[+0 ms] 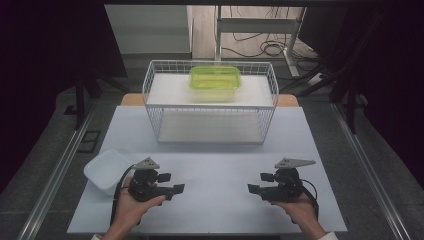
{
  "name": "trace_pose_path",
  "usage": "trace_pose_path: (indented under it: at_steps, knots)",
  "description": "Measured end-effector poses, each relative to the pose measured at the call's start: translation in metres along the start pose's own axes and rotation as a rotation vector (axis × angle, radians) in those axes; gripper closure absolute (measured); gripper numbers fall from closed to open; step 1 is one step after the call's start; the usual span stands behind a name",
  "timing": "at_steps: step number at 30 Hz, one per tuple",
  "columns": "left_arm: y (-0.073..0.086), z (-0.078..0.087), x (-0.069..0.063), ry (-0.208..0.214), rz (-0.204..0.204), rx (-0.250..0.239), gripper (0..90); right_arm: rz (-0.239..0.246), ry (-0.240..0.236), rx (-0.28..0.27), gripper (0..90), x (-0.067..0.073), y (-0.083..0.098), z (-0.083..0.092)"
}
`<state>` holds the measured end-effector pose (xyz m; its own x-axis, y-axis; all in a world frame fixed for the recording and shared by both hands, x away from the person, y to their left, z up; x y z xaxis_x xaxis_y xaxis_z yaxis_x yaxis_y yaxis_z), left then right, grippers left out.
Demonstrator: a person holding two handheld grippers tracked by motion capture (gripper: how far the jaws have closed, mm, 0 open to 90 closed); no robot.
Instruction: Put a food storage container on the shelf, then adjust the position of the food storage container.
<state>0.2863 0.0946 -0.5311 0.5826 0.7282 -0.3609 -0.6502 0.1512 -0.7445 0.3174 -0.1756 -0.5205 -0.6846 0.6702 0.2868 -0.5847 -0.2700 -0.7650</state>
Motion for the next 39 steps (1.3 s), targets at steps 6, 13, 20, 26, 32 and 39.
trace_pose_path:
  at_steps: [6, 13, 20, 26, 32, 39]
  knots:
    - [-0.001, 0.001, 0.002, -0.019, 0.0, 0.002, 27.0, 0.003, 0.005, 0.009, 27.3, -0.002, 0.003, -0.002]
    - [-0.011, 0.016, 0.005, -0.03, 0.0, -0.008, 26.3, 0.006, 0.011, 0.018, 27.3, -0.001, 0.003, -0.002]
    - [-0.024, 0.076, 0.036, -0.118, 0.024, -0.066, 26.1, 0.006, 0.025, 0.027, 27.4, -0.005, 0.005, -0.003]
    - [-0.021, 0.12, 0.086, -0.225, 0.085, -0.084, 26.7, 0.007, 0.03, 0.036, 27.4, -0.007, 0.006, -0.004]
    - [-0.01, 0.139, 0.14, -0.325, 0.159, -0.065, 34.8, 0.016, 0.037, 0.048, 27.4, -0.008, 0.008, -0.007]
    - [0.001, 0.148, 0.174, -0.389, 0.19, -0.054, 53.8, 0.026, 0.06, 0.065, 27.4, -0.013, 0.011, -0.007]
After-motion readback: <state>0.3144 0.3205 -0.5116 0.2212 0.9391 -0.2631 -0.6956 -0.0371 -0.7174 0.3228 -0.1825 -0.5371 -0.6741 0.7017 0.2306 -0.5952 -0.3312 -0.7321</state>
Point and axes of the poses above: each handheld gripper's, and its own axes: z roughly backward along the jaws, y roughly out of its underside, x roughly to its left, the point moved 10 cm from there along -z, roughly forward along the jaws, and after that the axes turned 5 degrees about -x, right-handed, at the moved point
